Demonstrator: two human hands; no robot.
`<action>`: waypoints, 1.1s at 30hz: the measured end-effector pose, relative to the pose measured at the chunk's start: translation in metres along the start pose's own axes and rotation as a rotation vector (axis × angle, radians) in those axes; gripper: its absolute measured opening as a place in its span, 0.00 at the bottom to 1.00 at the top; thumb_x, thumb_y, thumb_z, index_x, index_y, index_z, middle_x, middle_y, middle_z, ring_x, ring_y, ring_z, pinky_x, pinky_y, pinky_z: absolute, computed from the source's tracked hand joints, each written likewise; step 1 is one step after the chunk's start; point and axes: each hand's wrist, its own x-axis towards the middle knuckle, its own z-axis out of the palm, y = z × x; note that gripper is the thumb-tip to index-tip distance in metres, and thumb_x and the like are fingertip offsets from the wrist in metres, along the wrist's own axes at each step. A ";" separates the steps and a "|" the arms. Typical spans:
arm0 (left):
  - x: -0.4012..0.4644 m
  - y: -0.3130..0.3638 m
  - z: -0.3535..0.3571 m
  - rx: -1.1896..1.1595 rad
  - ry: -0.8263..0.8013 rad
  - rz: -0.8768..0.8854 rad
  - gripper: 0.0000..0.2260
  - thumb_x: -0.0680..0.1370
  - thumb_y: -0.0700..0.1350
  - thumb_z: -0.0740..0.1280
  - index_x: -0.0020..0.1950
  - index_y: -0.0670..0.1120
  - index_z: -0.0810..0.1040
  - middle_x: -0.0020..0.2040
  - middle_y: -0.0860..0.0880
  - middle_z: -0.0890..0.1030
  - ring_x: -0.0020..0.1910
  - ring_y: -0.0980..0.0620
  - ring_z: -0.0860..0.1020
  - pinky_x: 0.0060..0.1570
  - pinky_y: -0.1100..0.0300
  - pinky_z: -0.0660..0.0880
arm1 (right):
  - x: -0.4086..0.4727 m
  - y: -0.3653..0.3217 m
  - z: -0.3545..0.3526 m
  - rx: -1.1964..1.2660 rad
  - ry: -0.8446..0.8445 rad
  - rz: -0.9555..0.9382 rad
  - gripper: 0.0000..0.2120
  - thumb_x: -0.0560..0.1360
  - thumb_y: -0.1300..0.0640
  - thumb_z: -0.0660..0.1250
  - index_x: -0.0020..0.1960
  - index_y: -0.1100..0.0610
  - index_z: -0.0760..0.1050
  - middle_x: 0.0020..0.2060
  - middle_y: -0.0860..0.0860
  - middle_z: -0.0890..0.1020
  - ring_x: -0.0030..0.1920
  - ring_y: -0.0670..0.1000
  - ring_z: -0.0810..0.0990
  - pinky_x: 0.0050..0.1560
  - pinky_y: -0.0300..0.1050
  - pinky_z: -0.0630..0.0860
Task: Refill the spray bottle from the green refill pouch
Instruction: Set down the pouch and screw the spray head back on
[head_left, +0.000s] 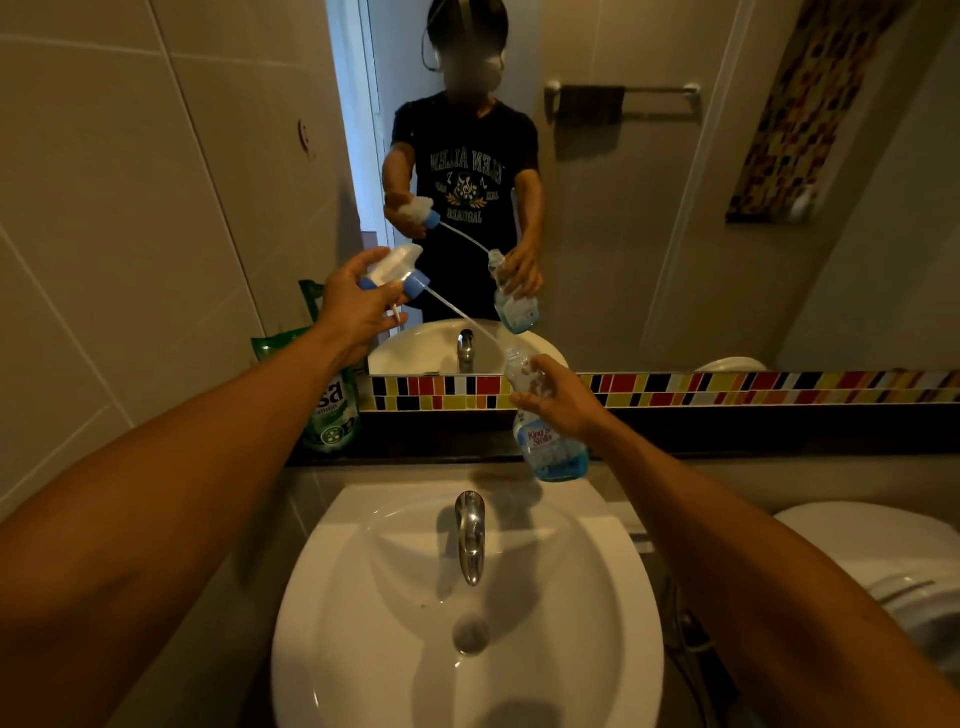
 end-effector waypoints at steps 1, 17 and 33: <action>-0.001 0.001 0.006 0.009 -0.022 0.004 0.22 0.76 0.33 0.70 0.66 0.52 0.75 0.66 0.41 0.74 0.57 0.42 0.81 0.49 0.50 0.82 | 0.002 -0.003 0.000 -0.001 -0.012 -0.005 0.27 0.79 0.51 0.73 0.75 0.52 0.68 0.63 0.52 0.78 0.58 0.51 0.79 0.43 0.37 0.75; -0.021 -0.019 0.051 0.199 -0.235 0.035 0.21 0.74 0.34 0.72 0.60 0.57 0.78 0.59 0.50 0.76 0.56 0.47 0.78 0.43 0.58 0.81 | 0.010 -0.044 0.009 -0.012 -0.028 -0.048 0.38 0.77 0.48 0.75 0.81 0.56 0.64 0.71 0.55 0.78 0.69 0.56 0.79 0.57 0.46 0.79; -0.038 -0.030 0.072 0.296 -0.145 0.343 0.24 0.68 0.40 0.79 0.58 0.47 0.72 0.52 0.53 0.75 0.48 0.55 0.77 0.36 0.69 0.76 | 0.000 -0.059 0.008 -0.032 -0.051 -0.037 0.39 0.77 0.48 0.75 0.82 0.56 0.63 0.74 0.57 0.76 0.71 0.58 0.78 0.62 0.49 0.78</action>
